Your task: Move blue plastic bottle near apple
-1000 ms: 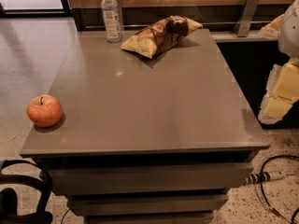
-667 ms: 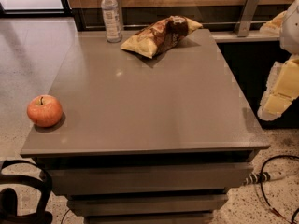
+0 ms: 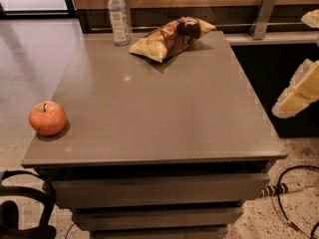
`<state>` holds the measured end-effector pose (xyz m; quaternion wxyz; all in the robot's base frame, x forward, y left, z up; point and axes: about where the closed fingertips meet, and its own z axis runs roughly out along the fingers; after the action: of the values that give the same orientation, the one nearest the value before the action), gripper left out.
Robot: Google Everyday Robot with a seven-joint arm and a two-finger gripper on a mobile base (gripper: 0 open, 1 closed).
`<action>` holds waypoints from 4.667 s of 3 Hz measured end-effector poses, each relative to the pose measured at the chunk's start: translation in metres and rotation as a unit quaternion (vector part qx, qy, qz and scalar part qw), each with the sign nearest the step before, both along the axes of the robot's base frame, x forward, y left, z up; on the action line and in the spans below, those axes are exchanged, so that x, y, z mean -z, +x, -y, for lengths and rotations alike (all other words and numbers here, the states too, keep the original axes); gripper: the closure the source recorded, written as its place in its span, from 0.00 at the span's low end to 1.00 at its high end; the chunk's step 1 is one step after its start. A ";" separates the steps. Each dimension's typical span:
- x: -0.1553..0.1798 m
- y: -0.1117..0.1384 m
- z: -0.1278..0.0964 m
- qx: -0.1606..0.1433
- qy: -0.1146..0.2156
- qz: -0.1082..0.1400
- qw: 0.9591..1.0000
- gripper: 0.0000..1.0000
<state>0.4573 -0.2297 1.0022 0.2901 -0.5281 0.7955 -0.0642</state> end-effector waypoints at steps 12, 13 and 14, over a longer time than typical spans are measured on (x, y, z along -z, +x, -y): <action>0.003 0.355 -0.182 -0.004 0.385 0.152 0.911 0.00; 0.016 0.378 -0.210 -0.020 0.406 0.132 0.904 0.00; 0.029 0.393 -0.232 -0.028 0.423 0.119 0.898 0.00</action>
Offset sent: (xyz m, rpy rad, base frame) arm 0.0936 -0.0043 0.0564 0.2314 -0.4074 -0.0608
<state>0.8501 0.0019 0.9734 0.5799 -0.3663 0.6923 0.2242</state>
